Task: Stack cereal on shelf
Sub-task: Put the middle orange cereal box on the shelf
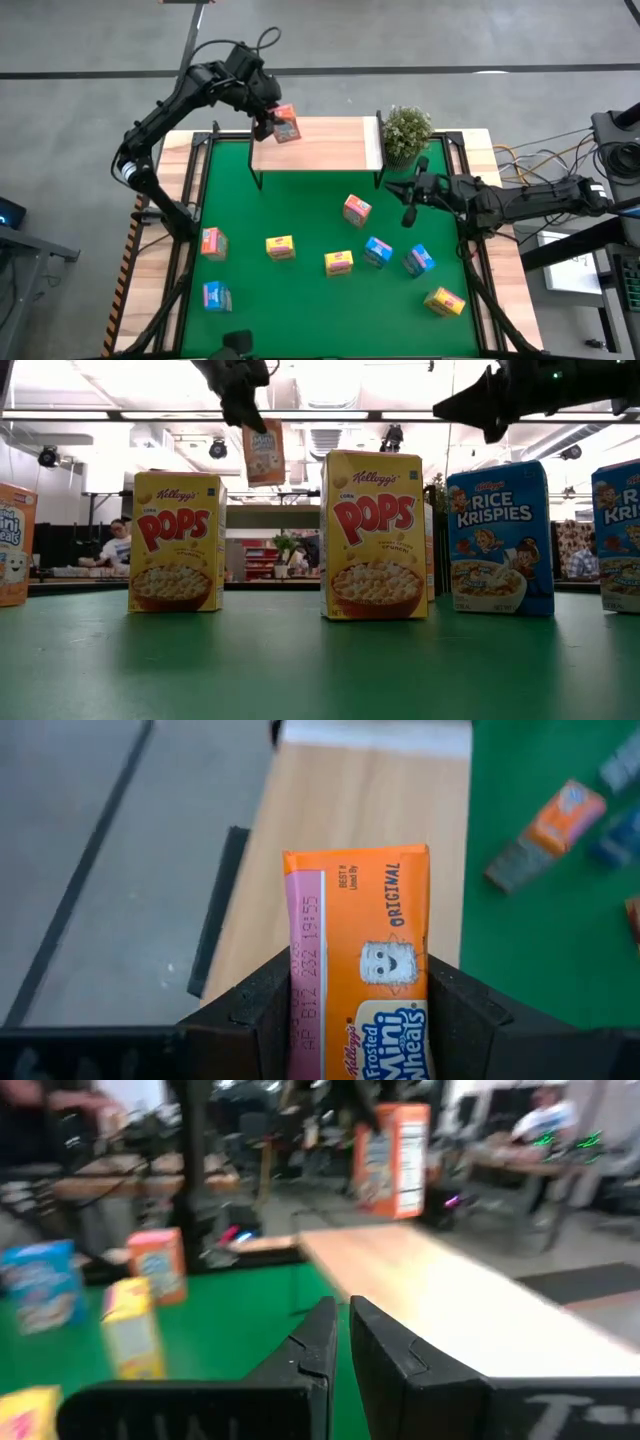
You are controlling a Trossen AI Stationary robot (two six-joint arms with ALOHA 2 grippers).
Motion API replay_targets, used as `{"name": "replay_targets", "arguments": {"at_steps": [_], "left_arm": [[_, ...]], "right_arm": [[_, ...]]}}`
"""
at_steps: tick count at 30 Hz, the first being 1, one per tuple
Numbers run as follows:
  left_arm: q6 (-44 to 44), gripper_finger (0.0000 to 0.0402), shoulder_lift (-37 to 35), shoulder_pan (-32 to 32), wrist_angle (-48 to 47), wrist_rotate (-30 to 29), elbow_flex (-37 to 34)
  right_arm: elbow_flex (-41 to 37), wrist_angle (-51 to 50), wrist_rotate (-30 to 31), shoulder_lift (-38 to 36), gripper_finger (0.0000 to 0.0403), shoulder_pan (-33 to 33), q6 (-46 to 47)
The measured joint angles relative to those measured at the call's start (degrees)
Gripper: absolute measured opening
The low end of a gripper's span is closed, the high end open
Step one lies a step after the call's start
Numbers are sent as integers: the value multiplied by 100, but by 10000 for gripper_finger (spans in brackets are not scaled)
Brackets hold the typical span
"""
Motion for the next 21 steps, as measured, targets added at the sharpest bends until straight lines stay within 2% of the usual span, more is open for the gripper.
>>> {"name": "replay_targets", "arguments": {"at_steps": [8, 15, 21], "left_arm": [[312, 156, 111, -5, -453, -11, -53], [1126, 156, 203, 27, -337, -359, -80], [1564, 156, 362, 220, -257, -392, -87]], "right_arm": [[0, -61, -142, 2, 22, 2, 370], [0, -85, -138, 11, 22, 2, 75], [0, -15, -136, 9, 22, 0, -89]]}}
